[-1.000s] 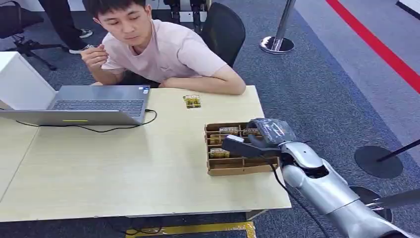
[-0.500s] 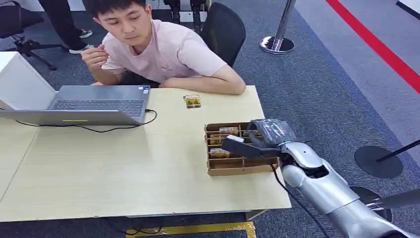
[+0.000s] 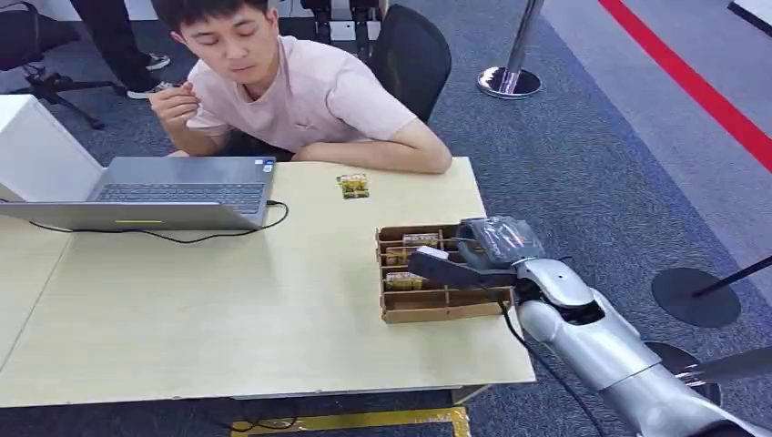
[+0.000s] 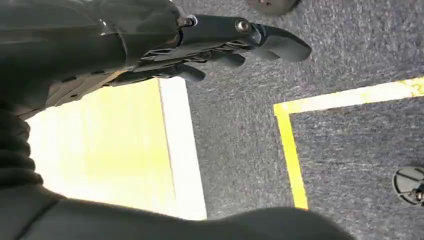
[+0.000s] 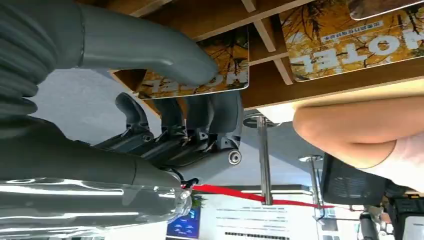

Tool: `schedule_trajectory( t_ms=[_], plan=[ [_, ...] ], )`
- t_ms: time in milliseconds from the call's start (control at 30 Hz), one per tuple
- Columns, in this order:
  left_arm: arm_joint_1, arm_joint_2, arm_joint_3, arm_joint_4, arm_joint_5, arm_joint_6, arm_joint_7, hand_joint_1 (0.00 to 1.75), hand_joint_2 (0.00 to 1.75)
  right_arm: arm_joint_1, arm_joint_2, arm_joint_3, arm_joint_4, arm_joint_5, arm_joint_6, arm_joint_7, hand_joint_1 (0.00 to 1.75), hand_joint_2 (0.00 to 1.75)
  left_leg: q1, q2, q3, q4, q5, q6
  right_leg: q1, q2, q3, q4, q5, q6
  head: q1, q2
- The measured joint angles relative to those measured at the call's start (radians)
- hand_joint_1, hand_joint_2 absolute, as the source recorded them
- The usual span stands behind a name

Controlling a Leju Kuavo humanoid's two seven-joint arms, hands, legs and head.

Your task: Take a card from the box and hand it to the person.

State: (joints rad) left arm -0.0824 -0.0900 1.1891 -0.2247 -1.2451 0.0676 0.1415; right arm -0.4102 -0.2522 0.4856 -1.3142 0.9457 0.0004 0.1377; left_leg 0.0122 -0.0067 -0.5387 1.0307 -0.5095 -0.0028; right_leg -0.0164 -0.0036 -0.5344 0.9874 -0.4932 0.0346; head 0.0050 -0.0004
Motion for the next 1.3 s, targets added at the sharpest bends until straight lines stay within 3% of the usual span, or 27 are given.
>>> schedule_trajectory(
  t_ms=[233,567,800,1000,1233,1300],
  plan=[
    [0.0,0.002,0.005,0.0,0.006,0.011,0.005,0.0,1.75,0.002,0.0,-0.001,-0.004,-0.006,-0.052,-0.035,1.29,1.75,0.0,0.0,0.0,0.0,0.0,0.0,0.0,0.0,0.0,0.0,0.0,0.0,0.0,0.0],
    [0.001,0.004,0.008,0.0,0.012,0.009,0.006,0.0,1.75,0.05,-0.003,-0.057,-0.155,-0.057,-0.298,-0.211,1.29,1.75,0.0,0.0,0.0,0.0,0.0,0.0,0.0,0.0,0.0,0.0,0.0,0.0,0.0,0.0],
    [0.0,0.004,0.011,0.0,0.001,0.006,-0.003,0.0,1.75,0.052,0.003,-0.064,-0.158,0.015,-0.314,-0.219,1.29,1.75,0.0,0.0,0.0,0.0,0.0,0.0,0.0,0.001,0.0,0.0,0.0,0.0,0.0,0.0],
    [-0.003,0.004,0.01,0.0,-0.018,-0.003,-0.003,0.0,1.75,-0.012,0.072,-0.038,-0.003,0.141,-0.338,-0.201,1.29,1.75,0.0,0.001,0.0,0.0,0.0,0.0,0.0,0.001,0.0,0.0,0.0,0.0,0.0,0.0],
    [-0.007,0.004,0.008,0.0,-0.021,-0.005,0.005,0.0,1.75,-0.156,0.188,-0.019,0.299,0.228,-0.544,-0.198,1.29,1.75,0.0,0.001,0.0,0.0,0.001,-0.001,0.0,0.001,0.0,0.001,0.001,-0.001,0.0,0.0],
    [-0.007,0.004,0.008,0.0,-0.021,-0.005,0.01,0.0,1.75,-0.183,0.213,-0.019,0.362,0.236,-0.565,-0.197,1.29,1.75,0.0,0.001,0.0,0.0,0.001,-0.001,0.0,0.001,0.0,0.001,0.001,-0.001,0.0,0.0]
  ],
)
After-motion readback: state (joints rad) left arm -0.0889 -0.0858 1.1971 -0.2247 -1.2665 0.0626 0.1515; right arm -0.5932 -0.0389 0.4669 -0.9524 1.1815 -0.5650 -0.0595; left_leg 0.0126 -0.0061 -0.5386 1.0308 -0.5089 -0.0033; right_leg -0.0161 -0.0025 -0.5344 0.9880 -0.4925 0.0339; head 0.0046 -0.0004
